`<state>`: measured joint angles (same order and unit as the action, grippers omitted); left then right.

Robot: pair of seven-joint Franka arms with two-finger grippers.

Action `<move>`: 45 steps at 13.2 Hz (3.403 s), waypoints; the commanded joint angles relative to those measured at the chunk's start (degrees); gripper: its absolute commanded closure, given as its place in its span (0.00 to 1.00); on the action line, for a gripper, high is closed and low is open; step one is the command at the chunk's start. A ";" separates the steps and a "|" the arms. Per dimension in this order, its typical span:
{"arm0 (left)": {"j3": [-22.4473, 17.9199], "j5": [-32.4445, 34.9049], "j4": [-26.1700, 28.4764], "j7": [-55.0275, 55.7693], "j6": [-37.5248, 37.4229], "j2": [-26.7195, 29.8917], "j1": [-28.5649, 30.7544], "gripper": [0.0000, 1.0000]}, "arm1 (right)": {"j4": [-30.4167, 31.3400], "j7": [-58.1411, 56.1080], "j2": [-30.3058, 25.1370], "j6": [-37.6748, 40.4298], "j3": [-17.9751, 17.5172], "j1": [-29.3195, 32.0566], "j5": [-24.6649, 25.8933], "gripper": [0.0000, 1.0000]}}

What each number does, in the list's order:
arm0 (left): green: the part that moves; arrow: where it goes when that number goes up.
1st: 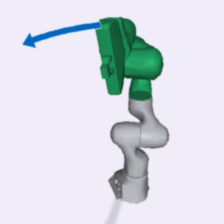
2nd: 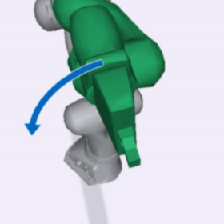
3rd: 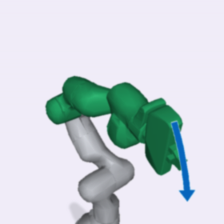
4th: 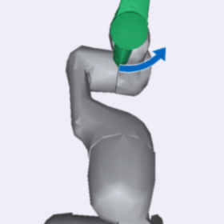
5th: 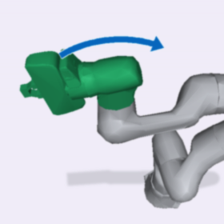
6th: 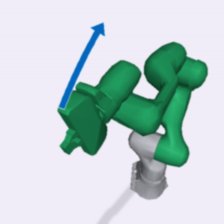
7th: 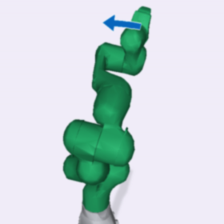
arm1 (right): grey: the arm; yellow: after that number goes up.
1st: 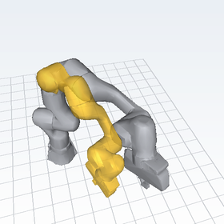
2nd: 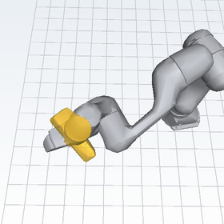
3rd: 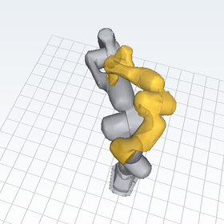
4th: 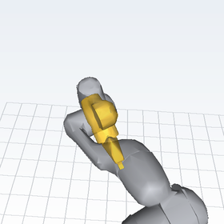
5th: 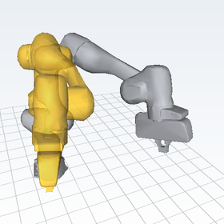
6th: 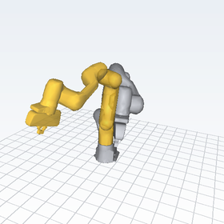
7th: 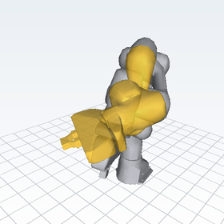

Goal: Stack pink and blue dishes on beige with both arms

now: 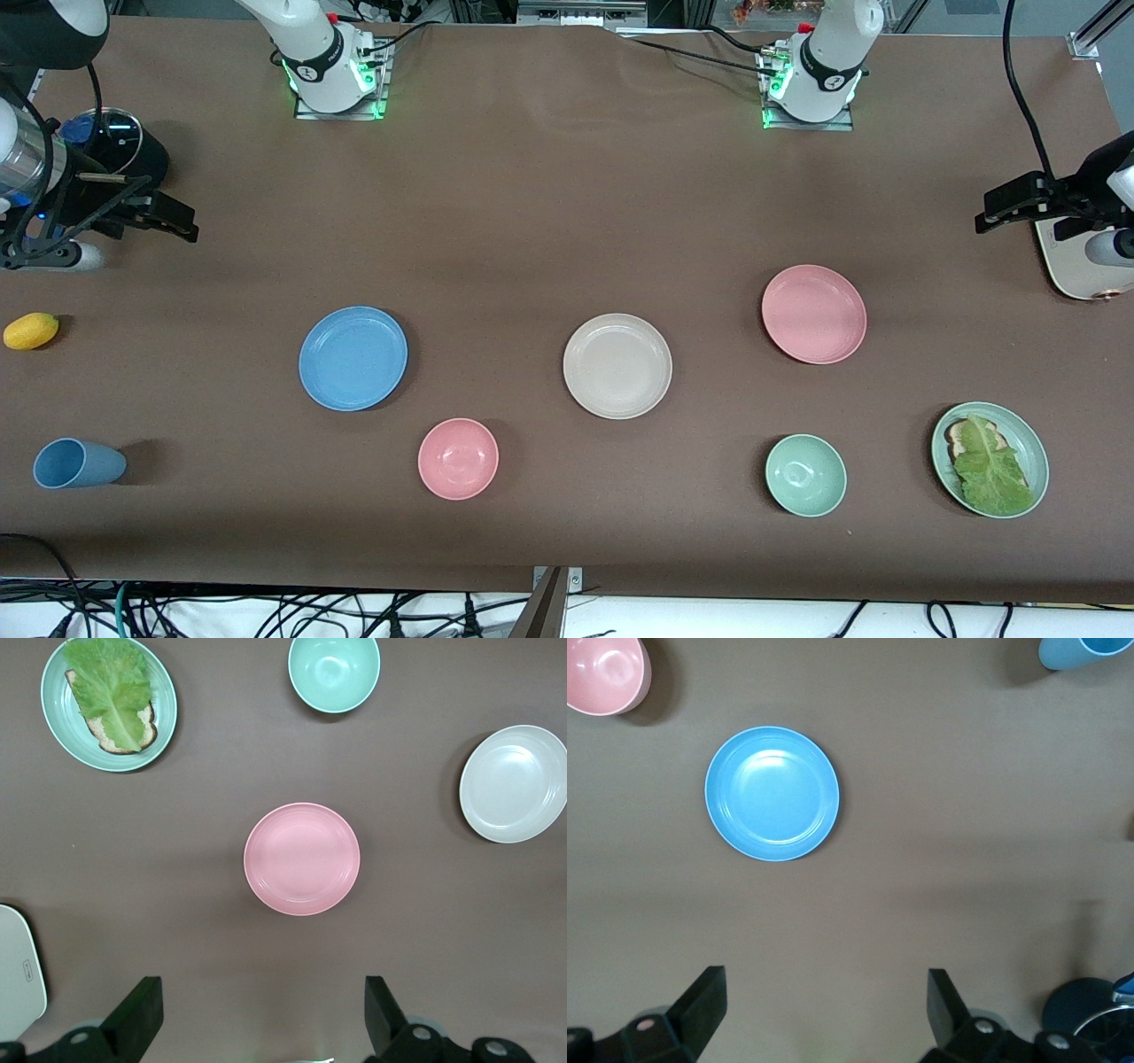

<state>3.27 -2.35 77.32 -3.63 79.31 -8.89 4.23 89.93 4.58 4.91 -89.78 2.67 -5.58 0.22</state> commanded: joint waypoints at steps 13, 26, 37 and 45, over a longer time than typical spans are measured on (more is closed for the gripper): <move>-0.02 0.95 -2.35 -0.50 -0.65 -1.13 -0.19 0.00 | -1.60 1.75 0.19 0.75 -0.38 -0.31 -0.57 0.00; -0.02 0.95 -2.35 -0.50 -0.65 -1.21 -0.19 0.00 | -1.60 1.84 0.19 0.66 -0.39 -0.31 -0.75 0.00; 0.07 1.73 -2.35 0.12 -0.74 -1.82 -0.28 0.00 | -1.60 1.84 0.28 0.66 -0.39 -0.31 -0.66 0.00; -0.11 1.56 -2.26 0.12 0.48 -11.04 -0.10 0.00 | -1.60 1.84 0.19 0.66 -0.39 -0.31 -0.66 0.00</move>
<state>3.14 -2.22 77.19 -3.61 79.63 -17.31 4.28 89.67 5.82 4.89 -89.98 2.45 -5.97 0.17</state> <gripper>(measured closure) 0.000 0.000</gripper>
